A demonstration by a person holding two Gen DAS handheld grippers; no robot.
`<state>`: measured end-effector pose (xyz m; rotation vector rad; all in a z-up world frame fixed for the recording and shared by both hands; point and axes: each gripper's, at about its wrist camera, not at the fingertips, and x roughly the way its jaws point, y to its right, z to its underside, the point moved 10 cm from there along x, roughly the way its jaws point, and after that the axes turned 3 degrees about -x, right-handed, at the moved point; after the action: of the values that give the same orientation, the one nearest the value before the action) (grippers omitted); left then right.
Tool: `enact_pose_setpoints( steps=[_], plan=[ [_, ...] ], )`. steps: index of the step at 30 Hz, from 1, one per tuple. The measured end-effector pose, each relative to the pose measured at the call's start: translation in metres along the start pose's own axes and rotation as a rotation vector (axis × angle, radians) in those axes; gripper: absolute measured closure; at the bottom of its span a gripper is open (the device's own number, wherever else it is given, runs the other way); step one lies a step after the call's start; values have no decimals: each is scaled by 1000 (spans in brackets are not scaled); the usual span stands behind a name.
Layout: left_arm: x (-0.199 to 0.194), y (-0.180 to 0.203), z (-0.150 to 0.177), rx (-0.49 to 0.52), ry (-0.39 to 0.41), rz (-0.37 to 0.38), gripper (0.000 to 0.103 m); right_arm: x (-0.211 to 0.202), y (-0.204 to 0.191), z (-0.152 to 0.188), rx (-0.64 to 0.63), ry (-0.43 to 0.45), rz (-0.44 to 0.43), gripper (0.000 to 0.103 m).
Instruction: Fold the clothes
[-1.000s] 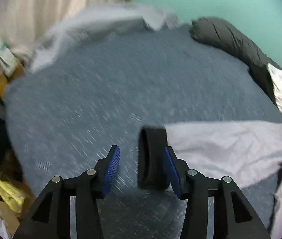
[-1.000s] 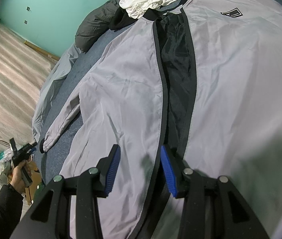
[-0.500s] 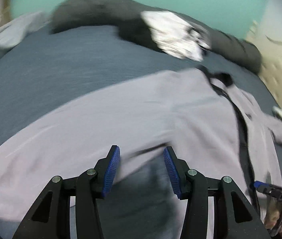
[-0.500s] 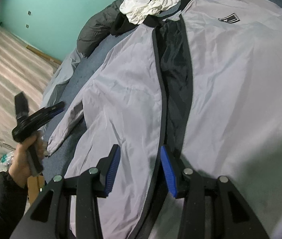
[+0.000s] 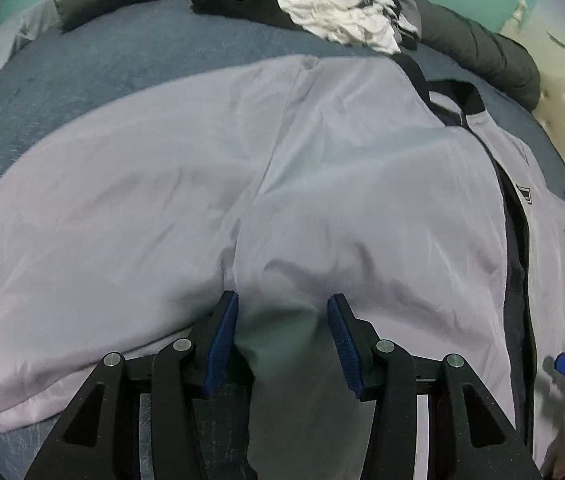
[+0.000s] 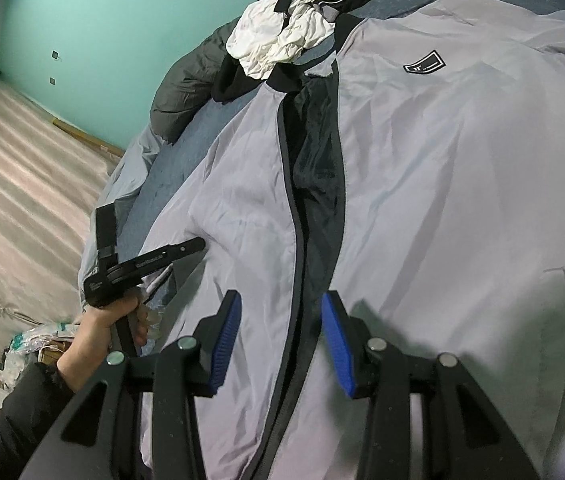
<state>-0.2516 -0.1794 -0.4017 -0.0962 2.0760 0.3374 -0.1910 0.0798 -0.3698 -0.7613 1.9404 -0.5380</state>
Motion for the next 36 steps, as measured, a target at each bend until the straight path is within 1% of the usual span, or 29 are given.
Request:
enact_pose_setpoints(
  steps=[1,3,9,12,13,14,16,18,20,23,24,26,29,31,33,36],
  plan=[
    [-6,0,-1,-9,21,-1,53,0,0,0,0,1,0,61],
    [-23,5,0,-35,62,30,53,-1,0,-2,0,5,2,61],
    [-51,25,26,-8,88,32,53,-19,5,-8,4,34,21,61],
    [-61,33,40,-20,99,50,51,-41,17,-18,24,63,35,61],
    [-60,35,39,-25,96,58,50,-51,22,-22,29,73,45,60],
    [-61,38,43,-28,93,62,50,-64,29,-27,25,82,68,60],
    [-61,45,50,-24,80,69,50,-90,46,-35,17,98,117,54],
    [-62,54,55,-16,81,78,49,-122,68,-42,13,107,176,54],
    [-63,62,58,-8,90,85,48,-163,99,-53,18,125,257,54],
    [-65,72,62,-6,102,99,47,-228,145,-67,21,163,404,54],
    [-66,75,64,-8,105,104,46,-246,158,-70,26,177,439,54],
    [-64,81,68,-5,108,107,45,-292,188,-79,53,223,519,54],
    [-62,86,74,7,103,105,44,-354,219,-93,73,306,613,53],
    [-63,88,76,10,104,106,43,-385,232,-100,91,355,664,47],
    [-64,90,78,14,105,106,41,-416,246,-108,122,404,697,45],
    [-69,91,77,12,115,112,40,-449,263,-118,146,446,760,43]
  ],
)
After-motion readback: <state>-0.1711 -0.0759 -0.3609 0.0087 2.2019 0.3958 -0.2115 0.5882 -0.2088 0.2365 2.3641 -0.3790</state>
